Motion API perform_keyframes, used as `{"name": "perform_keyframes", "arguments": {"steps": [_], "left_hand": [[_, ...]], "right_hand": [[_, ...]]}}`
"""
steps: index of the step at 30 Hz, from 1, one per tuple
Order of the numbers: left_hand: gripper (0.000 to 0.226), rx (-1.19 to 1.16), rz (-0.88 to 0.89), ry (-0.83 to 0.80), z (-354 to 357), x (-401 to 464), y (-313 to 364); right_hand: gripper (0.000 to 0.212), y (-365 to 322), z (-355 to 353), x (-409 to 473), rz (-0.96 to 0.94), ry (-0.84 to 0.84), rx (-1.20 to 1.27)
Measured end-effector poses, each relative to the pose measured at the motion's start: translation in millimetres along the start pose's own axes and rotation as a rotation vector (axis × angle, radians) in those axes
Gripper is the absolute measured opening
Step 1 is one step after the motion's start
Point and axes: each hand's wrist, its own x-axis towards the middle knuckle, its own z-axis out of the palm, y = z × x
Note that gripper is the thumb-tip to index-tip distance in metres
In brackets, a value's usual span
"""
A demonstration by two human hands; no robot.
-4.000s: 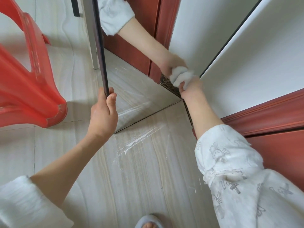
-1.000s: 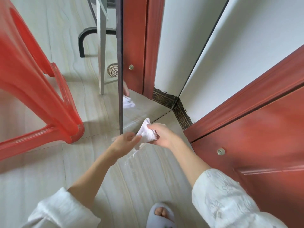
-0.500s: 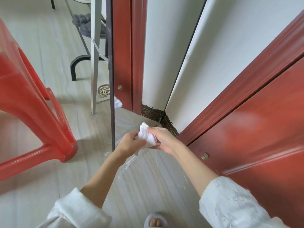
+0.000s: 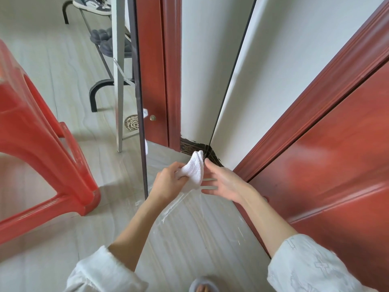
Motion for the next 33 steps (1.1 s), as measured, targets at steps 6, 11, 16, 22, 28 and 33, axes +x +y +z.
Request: {"name": "perform_keyframes", "arguments": {"steps": [6,11,16,22,28,33], "left_hand": [[0.026,-0.164,-0.115,-0.011,1.1,1.6,-9.6],[0.027,-0.006,0.008,0.059,8.1,-3.7,-10.9],[0.056,0.074,0.043,-0.065,13.9,-8.5,-10.3],[0.021,0.137,-0.011,0.085,1.8,-0.4,-4.7],[0.025,-0.019,-0.187,0.334,-10.5,3.0,-19.2],[0.037,0.008,0.02,0.01,1.0,4.4,-13.9]], "right_hand": [[0.005,7.5,3.2,2.4,-0.103,0.001,-0.084],[0.015,7.6,7.6,4.0,-0.153,0.112,-0.02],[0.013,2.6,7.6,1.3,-0.221,0.037,0.011],[0.024,5.9,10.8,6.0,-0.201,0.148,-0.024],[0.021,8.7,0.1,8.4,-0.176,0.226,0.11],[0.014,10.2,12.9,7.3,-0.184,0.086,0.046]]}}
